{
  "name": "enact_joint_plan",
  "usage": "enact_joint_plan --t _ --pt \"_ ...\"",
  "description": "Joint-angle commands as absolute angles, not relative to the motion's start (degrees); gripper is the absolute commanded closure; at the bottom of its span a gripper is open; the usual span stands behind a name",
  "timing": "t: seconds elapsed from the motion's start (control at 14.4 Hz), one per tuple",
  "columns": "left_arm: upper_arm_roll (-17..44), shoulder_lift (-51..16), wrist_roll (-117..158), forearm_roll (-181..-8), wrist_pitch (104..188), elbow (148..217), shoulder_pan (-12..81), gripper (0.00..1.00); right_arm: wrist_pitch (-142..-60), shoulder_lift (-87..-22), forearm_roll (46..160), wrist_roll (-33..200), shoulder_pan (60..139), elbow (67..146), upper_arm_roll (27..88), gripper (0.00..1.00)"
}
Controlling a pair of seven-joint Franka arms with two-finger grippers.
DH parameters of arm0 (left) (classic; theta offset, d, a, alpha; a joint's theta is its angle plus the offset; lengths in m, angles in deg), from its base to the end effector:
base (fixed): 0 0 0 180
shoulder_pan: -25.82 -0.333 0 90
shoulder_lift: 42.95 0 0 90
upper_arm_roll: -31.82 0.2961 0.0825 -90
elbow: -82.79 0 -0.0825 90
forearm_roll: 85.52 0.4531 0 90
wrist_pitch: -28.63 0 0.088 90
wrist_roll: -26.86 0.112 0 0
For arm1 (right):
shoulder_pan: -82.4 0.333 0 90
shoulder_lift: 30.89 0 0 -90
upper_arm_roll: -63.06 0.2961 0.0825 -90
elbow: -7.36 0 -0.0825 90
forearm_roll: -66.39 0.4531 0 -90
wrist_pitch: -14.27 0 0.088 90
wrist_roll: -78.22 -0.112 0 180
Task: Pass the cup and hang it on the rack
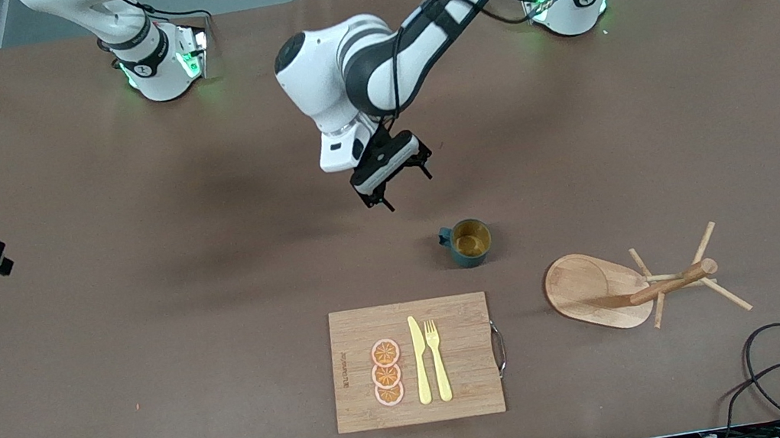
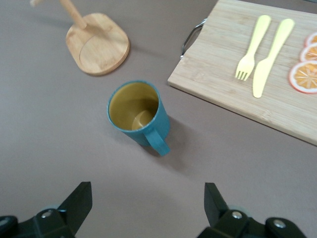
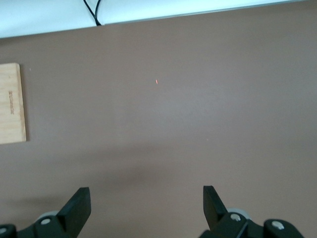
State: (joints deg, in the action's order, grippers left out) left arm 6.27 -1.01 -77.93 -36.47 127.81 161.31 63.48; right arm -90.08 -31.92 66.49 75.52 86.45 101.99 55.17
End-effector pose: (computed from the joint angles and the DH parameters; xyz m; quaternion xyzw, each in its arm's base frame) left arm 0.4515 -0.6061 0.2518 -0.9263 -0.2436 -0.2363 0.1635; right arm 0.6493 -0.0428 0.5677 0.9955 -0.0569 0.0758 0.0011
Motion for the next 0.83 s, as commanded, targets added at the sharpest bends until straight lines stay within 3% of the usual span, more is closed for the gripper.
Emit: enact_joint_plan --t 0.0,0.14,0.28,0.49,0.76 --pt "6.86 3.18 -88.32 -31.84 127.15 159.16 65.28 0.01 -88.59 -25.44 65.16 75.85 85.74 109.05 56.29 0.0" --pt "7.21 7.31 -95.46 -26.57 127.5 158.9 66.42 0.02 -81.3 -25.87 65.42 75.5 85.74 104.69 56.2 0.0" --pt "8.43 9.69 -100.56 -25.05 127.51 158.9 67.21 0.04 -80.39 -27.18 65.68 75.06 85.39 100.37 56.2 0.0" --pt "15.1 10.75 -105.85 -24.43 127.68 158.73 71.51 0.06 -80.39 -32.02 65.42 75.06 85.3 93.16 56.11 0.0" --pt "17.31 11.89 -110.16 -24.35 128.74 158.72 72.05 0.13 -77.68 -31.77 65.77 75.59 85.13 92.35 56.2 0.0"
